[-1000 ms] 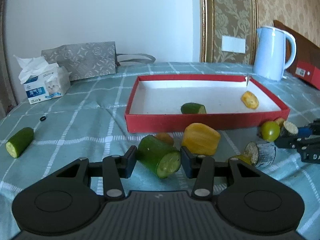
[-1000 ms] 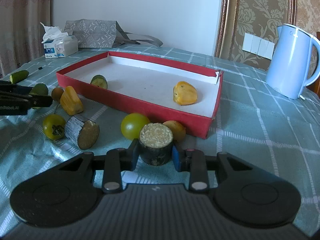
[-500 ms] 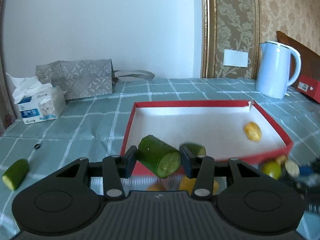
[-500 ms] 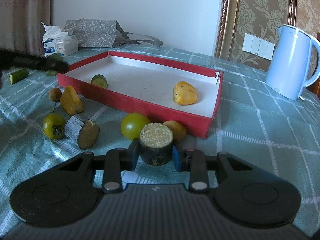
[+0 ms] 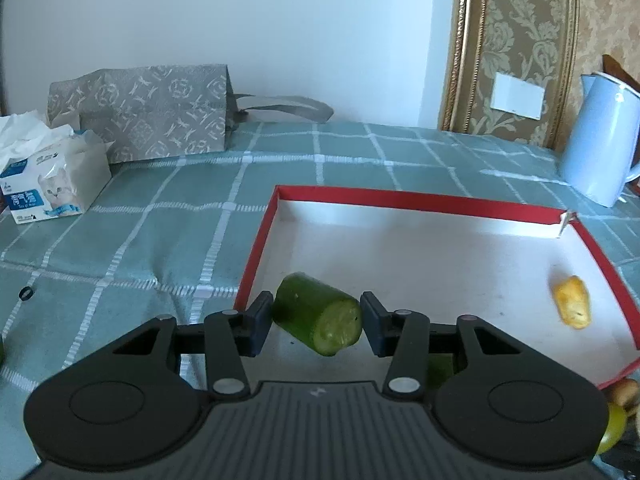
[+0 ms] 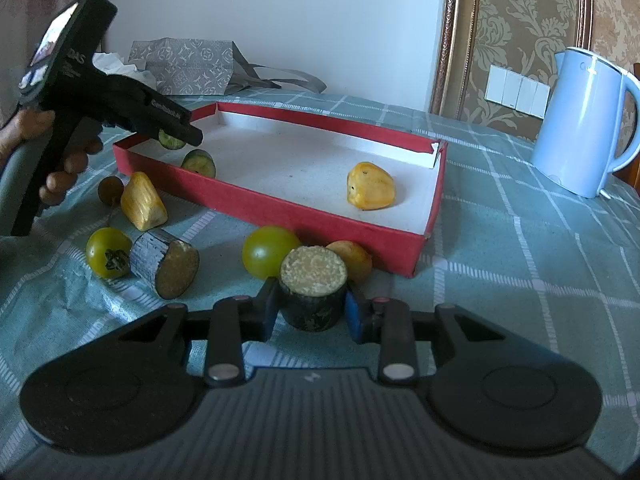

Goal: Organize fruits
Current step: 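Drop the cucumber chunk into the red tray with the left tool while the right tool holds the dark piece, then carry the dark cut piece into the red tray and open the right tool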

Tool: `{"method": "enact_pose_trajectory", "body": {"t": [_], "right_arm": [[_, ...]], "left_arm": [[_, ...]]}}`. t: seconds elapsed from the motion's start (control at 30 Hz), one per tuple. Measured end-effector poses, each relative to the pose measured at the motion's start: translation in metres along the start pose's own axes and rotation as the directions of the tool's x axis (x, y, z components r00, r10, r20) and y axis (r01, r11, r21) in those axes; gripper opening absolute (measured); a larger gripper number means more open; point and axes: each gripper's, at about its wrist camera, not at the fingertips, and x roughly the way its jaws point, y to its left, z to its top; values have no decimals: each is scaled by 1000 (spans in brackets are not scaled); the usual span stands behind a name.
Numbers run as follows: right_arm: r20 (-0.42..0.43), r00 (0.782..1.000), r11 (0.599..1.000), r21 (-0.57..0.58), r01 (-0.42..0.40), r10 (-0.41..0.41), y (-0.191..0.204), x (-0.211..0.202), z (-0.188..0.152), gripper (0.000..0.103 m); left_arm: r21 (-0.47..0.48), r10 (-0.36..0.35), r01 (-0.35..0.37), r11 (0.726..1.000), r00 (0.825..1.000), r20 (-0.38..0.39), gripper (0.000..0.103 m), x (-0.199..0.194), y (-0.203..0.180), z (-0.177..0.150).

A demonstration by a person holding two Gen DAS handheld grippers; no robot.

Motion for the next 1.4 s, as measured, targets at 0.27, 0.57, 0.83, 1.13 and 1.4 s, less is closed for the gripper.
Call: {"method": "enact_pose_trajectory", "body": {"t": [0.27,0.57,0.83,1.13,1.4], "right_arm": [[0,1000,1000,1,0,0,0,0,0,32],[-1,1000,1000,9,-2,2,-1,0,0,34],[-1,1000,1000,23,-4,5,-4,0,-1,33],[8,1000,1000,11,27,-28,-2,-8,-5,31],[54,997,998,23,57,-58,-7,-22,-5,31]], "left_arm": [[7,-21,20,1000,996,92,82,-26,-1,-6],[-52,76,-66,996,974,214,90,-82,17,-42],[-202,138,-113,973,984,116,92,-92,57,-64],[-355,127,-103,929,991,47,92,-88,88,-72],[-295,113,-91,951,992,58,92,-90,76,-71]]}}
